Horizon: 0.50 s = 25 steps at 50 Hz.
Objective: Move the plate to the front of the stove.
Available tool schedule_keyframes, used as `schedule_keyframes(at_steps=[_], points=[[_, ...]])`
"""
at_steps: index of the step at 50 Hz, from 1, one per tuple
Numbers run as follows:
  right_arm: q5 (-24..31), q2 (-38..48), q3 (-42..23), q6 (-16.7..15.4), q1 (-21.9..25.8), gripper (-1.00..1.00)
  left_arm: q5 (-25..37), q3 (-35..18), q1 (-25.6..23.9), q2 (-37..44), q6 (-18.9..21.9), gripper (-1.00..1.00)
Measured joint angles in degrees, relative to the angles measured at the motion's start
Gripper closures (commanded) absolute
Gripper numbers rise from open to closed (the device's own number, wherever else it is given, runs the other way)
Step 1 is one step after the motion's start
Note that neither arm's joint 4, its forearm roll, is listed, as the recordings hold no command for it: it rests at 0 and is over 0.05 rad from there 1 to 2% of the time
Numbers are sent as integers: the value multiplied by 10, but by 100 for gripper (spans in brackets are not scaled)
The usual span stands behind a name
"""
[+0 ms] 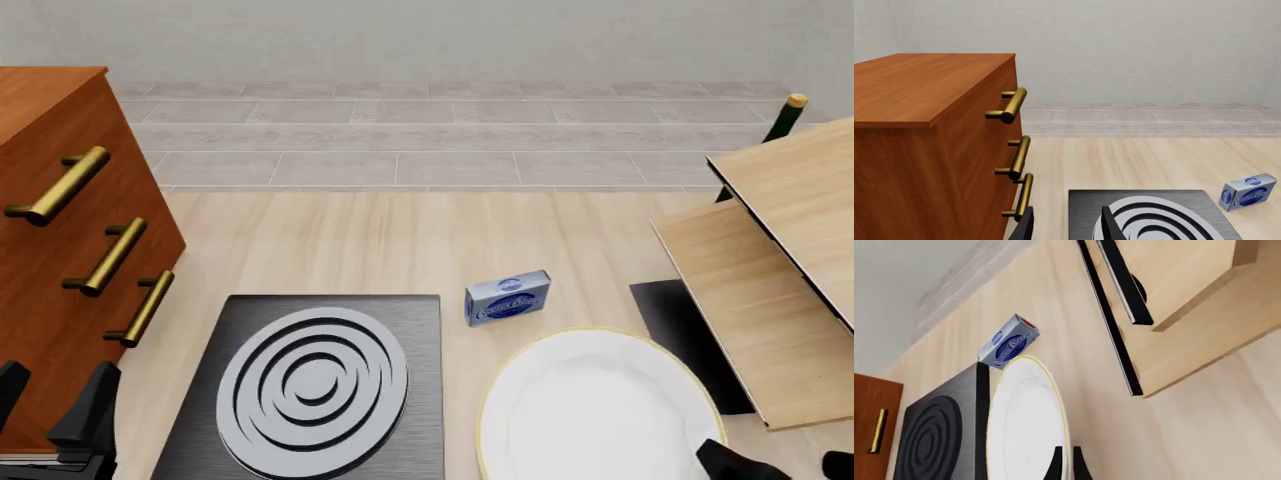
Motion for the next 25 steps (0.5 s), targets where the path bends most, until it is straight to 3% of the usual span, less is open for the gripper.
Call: schedule_keyframes(at_steps=[15,25], points=[[42,-31,-74,21,23,100,0,0,0,0,0,-100],[14,-2,-108,35,33,100,0,0,0,0,0,-100]])
